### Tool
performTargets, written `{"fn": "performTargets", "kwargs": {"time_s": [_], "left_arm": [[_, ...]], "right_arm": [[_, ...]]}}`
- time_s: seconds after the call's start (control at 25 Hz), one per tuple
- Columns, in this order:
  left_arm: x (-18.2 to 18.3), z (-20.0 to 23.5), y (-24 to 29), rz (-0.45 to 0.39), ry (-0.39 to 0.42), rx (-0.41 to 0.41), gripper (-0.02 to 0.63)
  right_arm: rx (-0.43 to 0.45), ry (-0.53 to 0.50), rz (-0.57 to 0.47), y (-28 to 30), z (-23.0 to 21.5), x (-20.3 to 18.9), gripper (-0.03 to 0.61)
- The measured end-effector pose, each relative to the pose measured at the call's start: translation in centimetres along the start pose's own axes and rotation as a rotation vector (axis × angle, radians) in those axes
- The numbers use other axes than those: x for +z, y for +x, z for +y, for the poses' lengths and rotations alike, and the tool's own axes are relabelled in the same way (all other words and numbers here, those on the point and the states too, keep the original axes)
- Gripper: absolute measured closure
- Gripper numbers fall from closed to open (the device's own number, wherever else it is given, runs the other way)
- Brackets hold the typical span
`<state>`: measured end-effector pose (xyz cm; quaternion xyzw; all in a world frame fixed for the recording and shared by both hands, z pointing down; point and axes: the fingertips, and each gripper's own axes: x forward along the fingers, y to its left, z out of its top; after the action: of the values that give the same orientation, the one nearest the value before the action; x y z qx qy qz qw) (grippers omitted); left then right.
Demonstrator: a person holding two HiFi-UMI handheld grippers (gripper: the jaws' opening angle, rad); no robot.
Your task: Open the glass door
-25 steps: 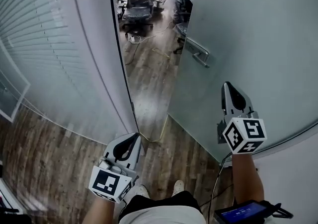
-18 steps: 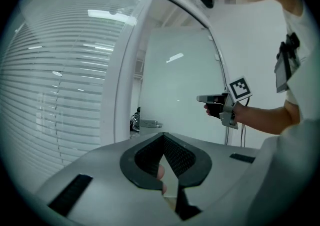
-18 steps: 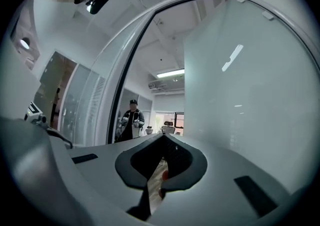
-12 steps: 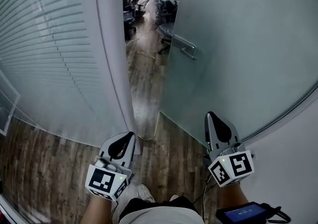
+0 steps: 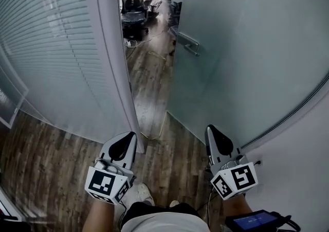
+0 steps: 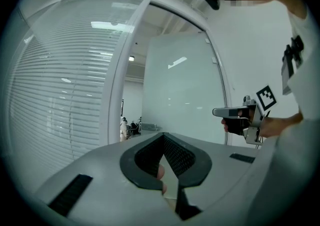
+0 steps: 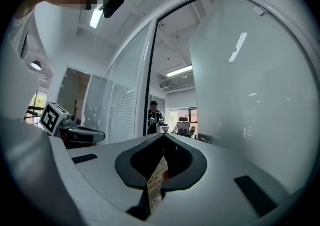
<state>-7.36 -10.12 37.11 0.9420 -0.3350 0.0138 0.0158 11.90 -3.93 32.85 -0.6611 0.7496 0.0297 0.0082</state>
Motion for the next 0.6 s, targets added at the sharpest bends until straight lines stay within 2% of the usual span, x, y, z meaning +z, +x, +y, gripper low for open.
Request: {"fn": "performTargets", "kwargs": {"time_s": [0.08,0.16,0.36,0.6], "left_arm": [[3.4,-1.3,-2.3,0.005,-0.008,0.027,0.615],[4.4,-2.5,-4.1,0.010,-0.012,0.061,0.615],[2.8,-5.6,-7.0,0.016,-0.005,0.134,0.615],[3.5,-5.7,-9.6,0.002,0.015,0.195,0.615]], "right_arm": [[0.029,0.006,0.008,-1.4,0.7,3.8,0.577],[0.063,0.011,0.008,-3.0,1.3,5.2,0.577],[0.131,0.029,0.010,-6.4,1.6,3.4,0.577],[0.185,0.038,0.014,-7.3,3.6,3.0,0.577]]}}
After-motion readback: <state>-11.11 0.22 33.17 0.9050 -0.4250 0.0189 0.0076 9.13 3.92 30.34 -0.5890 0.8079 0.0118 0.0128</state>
